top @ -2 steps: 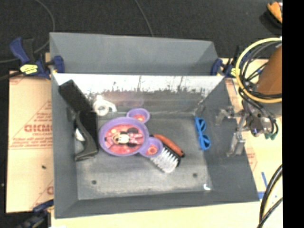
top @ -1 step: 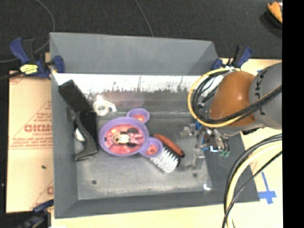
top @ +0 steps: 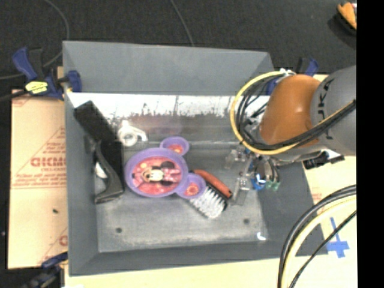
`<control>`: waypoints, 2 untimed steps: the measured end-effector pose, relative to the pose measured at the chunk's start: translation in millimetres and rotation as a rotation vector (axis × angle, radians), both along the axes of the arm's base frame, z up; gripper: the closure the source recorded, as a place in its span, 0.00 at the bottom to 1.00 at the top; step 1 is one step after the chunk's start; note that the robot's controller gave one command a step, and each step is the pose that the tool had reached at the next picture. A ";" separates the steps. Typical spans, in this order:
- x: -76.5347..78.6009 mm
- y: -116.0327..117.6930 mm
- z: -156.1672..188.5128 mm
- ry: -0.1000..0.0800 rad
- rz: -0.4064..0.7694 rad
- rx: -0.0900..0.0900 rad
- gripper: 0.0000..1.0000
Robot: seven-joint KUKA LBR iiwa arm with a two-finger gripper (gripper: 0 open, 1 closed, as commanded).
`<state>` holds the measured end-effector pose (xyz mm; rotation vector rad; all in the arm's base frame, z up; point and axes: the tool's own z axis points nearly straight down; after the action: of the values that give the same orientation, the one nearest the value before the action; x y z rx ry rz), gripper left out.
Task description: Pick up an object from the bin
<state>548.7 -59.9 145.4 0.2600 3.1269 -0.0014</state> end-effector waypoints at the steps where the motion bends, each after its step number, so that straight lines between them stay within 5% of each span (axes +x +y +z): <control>1: -31.5 11.1 -40.9 -0.004 0.167 -0.003 0.00; 2: 32.8 46.6 -73.9 -0.001 -0.150 -0.002 0.00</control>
Offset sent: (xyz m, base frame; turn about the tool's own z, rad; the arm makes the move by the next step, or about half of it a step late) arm 0.0306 0.0489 -0.0754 0.1505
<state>581.5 -13.3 71.6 0.4934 3.0978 -0.0054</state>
